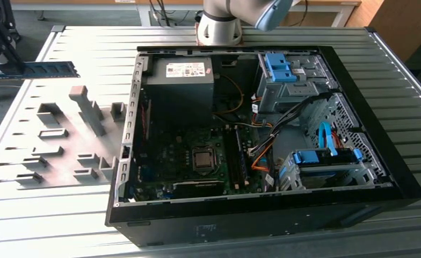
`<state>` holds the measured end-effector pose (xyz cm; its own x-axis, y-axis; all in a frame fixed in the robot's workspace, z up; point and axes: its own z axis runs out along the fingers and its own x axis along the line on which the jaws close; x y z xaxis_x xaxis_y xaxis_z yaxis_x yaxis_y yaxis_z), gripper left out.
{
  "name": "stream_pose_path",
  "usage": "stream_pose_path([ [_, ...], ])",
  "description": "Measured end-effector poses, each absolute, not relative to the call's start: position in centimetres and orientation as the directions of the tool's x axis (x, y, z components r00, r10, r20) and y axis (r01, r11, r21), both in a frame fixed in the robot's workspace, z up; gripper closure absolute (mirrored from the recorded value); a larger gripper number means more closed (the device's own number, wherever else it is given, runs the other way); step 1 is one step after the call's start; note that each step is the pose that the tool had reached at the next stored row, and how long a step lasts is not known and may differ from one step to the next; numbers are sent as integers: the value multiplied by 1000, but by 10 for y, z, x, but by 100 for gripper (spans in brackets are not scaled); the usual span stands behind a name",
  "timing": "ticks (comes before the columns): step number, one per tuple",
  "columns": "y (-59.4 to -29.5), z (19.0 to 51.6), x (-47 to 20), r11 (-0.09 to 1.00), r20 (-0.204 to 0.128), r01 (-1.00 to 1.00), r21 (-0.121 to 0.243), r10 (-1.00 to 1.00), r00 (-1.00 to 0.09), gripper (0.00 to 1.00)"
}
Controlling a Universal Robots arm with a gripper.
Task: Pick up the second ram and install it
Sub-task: 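Pick up the second ram and move it above second insertion slot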
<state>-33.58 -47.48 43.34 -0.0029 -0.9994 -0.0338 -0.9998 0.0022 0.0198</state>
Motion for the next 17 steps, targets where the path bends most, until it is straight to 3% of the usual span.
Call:
stream_pose_path([
  [17,-475,433,-308,2,-34,-1000,20,-999,-3,86],
])
